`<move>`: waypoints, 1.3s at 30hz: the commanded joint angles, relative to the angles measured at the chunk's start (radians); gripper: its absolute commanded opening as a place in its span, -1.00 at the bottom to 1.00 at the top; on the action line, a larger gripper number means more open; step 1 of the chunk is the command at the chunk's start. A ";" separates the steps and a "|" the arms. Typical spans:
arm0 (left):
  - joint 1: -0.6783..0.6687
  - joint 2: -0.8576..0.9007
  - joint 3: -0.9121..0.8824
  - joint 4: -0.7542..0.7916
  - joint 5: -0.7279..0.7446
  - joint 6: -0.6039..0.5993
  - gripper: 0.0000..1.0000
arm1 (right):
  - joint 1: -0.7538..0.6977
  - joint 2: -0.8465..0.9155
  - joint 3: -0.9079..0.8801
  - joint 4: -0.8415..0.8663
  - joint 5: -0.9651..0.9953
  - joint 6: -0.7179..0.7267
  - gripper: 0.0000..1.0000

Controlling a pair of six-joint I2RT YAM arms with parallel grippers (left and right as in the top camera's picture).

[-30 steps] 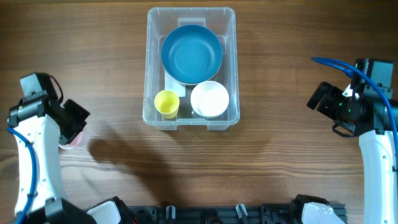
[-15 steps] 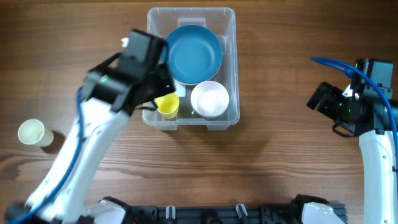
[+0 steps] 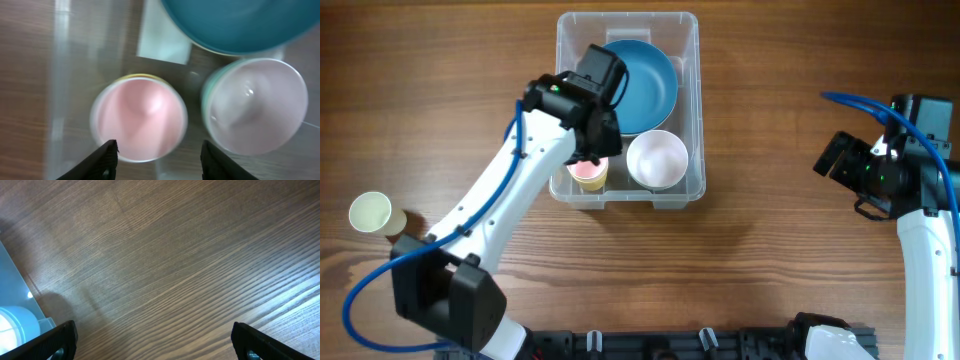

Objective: Pack container
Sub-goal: 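Stack the pink cup into the yellow cup in the bin, then grasp the white cup with the left gripper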

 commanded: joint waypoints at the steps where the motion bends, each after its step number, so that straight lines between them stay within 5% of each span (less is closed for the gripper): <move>1: 0.158 -0.150 0.061 -0.066 -0.106 0.011 0.25 | -0.003 -0.001 -0.002 -0.001 -0.009 -0.010 1.00; 7: 0.766 -0.220 0.023 -0.100 -0.122 0.041 0.62 | -0.003 -0.001 -0.002 0.002 -0.010 -0.010 1.00; 11: 0.974 -0.100 -0.067 -0.031 -0.084 0.040 0.70 | -0.003 -0.001 -0.002 0.002 -0.010 -0.010 0.99; 25: 1.070 0.283 -0.075 0.160 -0.093 0.044 0.58 | -0.003 -0.001 -0.002 0.003 -0.008 -0.014 1.00; 28: 1.069 0.293 -0.075 0.166 -0.096 0.045 -0.11 | -0.003 -0.001 -0.002 0.003 -0.008 -0.014 1.00; 34: 1.069 0.293 -0.075 0.158 -0.096 0.045 -0.91 | -0.003 -0.001 -0.002 0.002 -0.009 -0.014 1.00; 39: 1.065 0.287 -0.075 0.131 -0.007 0.086 -0.92 | -0.003 -0.001 -0.002 0.003 -0.009 -0.014 0.99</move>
